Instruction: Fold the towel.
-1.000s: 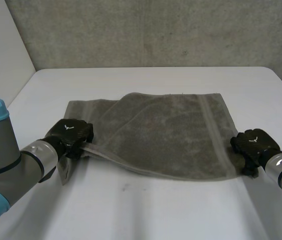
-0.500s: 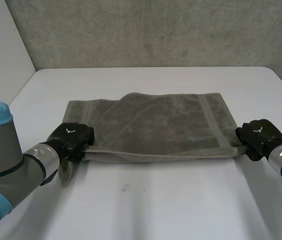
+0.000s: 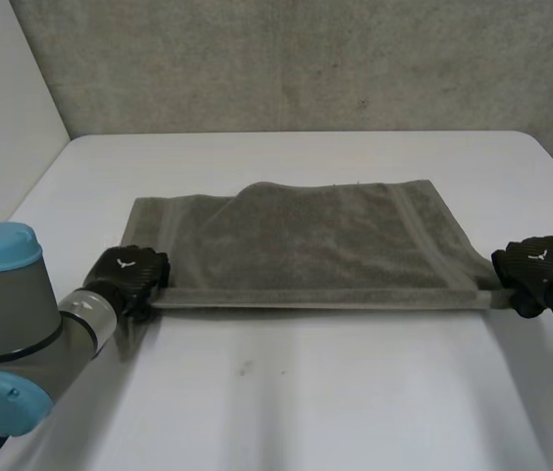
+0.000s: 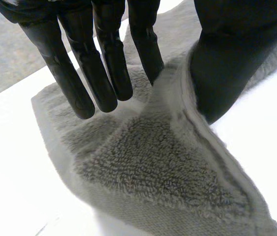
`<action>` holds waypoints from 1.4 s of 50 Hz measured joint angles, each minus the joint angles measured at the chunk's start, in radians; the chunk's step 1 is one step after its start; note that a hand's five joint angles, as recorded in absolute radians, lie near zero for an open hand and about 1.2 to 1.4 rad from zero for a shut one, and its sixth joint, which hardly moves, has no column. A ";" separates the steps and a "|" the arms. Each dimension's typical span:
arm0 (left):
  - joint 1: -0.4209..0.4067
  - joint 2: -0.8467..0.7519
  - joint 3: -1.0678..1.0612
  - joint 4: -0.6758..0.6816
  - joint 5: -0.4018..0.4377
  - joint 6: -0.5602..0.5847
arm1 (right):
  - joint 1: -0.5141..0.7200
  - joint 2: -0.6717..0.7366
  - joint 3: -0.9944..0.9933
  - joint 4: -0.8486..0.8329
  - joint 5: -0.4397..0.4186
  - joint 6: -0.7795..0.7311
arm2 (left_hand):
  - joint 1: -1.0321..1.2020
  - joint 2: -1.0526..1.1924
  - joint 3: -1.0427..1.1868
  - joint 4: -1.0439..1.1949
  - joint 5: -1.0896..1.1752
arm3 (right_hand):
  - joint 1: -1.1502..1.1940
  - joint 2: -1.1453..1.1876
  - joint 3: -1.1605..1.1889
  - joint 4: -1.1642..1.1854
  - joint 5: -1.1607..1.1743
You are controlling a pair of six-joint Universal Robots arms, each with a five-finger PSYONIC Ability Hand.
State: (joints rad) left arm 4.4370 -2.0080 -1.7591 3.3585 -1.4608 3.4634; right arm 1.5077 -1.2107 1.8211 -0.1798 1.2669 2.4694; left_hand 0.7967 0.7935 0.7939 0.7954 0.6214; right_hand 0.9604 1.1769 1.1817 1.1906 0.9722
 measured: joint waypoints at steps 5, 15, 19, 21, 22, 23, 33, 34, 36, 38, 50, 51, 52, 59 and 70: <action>0.001 0.024 -0.014 -0.003 -0.029 0.002 | -0.004 -0.003 0.004 0.015 0.000 0.000 | -0.032 -0.033 -0.033 -0.036 -0.037 | 0.000 0.000 0.000 0.000 0.000; 0.002 0.138 -0.090 -0.053 -0.044 0.038 | -0.001 -0.036 0.004 0.135 -0.002 -0.017 | 0.348 0.376 0.374 0.373 0.364 | 0.000 0.000 0.000 0.000 0.005; 0.004 0.205 -0.124 -0.163 -0.042 0.100 | 0.004 -0.086 -0.004 0.255 -0.005 -0.062 | 0.365 0.412 0.410 0.409 0.394 | 0.000 0.000 0.000 0.000 0.007; 0.009 0.243 -0.140 -0.231 -0.041 0.141 | 0.005 -0.115 -0.005 0.321 -0.006 -0.101 | 0.366 0.418 0.416 0.415 0.398 | 0.000 0.000 0.000 0.000 0.007; 0.011 0.258 -0.146 -0.258 -0.041 0.158 | 0.005 -0.130 -0.005 0.354 -0.006 -0.124 | 0.366 0.418 0.416 0.416 0.399 | 0.000 0.000 0.000 0.000 0.007; 0.014 0.272 -0.151 -0.283 -0.040 0.174 | 0.005 -0.142 -0.005 0.380 -0.005 -0.144 | 0.366 0.419 0.417 0.417 0.399 | 0.000 0.000 0.000 0.000 0.007; 0.068 0.483 -0.207 -0.528 -0.023 0.373 | -0.005 -0.305 0.036 0.717 0.037 -0.479 | 0.373 0.423 0.422 0.422 0.403 | 0.000 0.000 0.000 0.000 0.010; 0.070 0.492 -0.207 -0.532 -0.018 0.381 | -0.005 -0.314 0.038 0.731 0.039 -0.496 | 0.374 0.423 0.422 0.422 0.404 | 0.000 0.000 0.000 0.001 0.009; 0.077 0.504 -0.199 -0.531 0.000 0.396 | -0.004 -0.324 0.038 0.745 0.043 -0.518 | 0.374 0.423 0.422 0.422 0.404 | 0.000 0.000 0.000 0.002 0.009; 0.081 0.499 -0.188 -0.519 0.015 0.400 | -0.002 -0.331 0.031 0.747 0.044 -0.532 | 0.375 0.423 0.422 0.422 0.404 | 0.000 0.000 0.000 0.004 0.009; 0.084 0.111 0.103 -0.254 0.061 0.397 | 0.070 -0.060 -0.236 0.570 0.076 -0.264 | 0.394 0.424 0.422 0.422 0.413 | 0.000 0.004 0.006 0.004 0.009; 0.083 0.085 0.127 -0.242 0.061 0.396 | 0.082 -0.038 -0.263 0.565 0.083 -0.247 | 0.394 0.424 0.422 0.422 0.414 | 0.000 0.004 0.006 0.004 0.009; 0.082 0.057 0.156 -0.230 0.061 0.395 | 0.092 -0.017 -0.288 0.561 0.090 -0.232 | 0.394 0.424 0.422 0.422 0.414 | 0.000 0.004 0.006 0.004 0.009; 0.067 -0.172 0.400 -0.150 0.057 0.384 | 0.199 0.211 -0.574 0.477 0.166 -0.082 | 0.399 0.424 0.422 0.422 0.416 | 0.000 0.004 0.006 0.004 0.011; 0.036 -0.385 0.639 -0.087 0.051 0.386 | 0.255 0.406 -0.790 0.296 0.241 -0.045 | 0.399 0.424 0.422 0.423 0.417 | 0.000 0.004 0.006 0.004 0.014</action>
State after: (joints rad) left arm 4.4725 -2.3933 -1.1198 3.2717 -1.4095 3.8492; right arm 1.7628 -0.8043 1.0314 0.1161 1.5084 2.4241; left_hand 1.1956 1.2175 1.2162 1.2180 1.0379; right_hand 0.9604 1.1812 1.1873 1.1943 0.9857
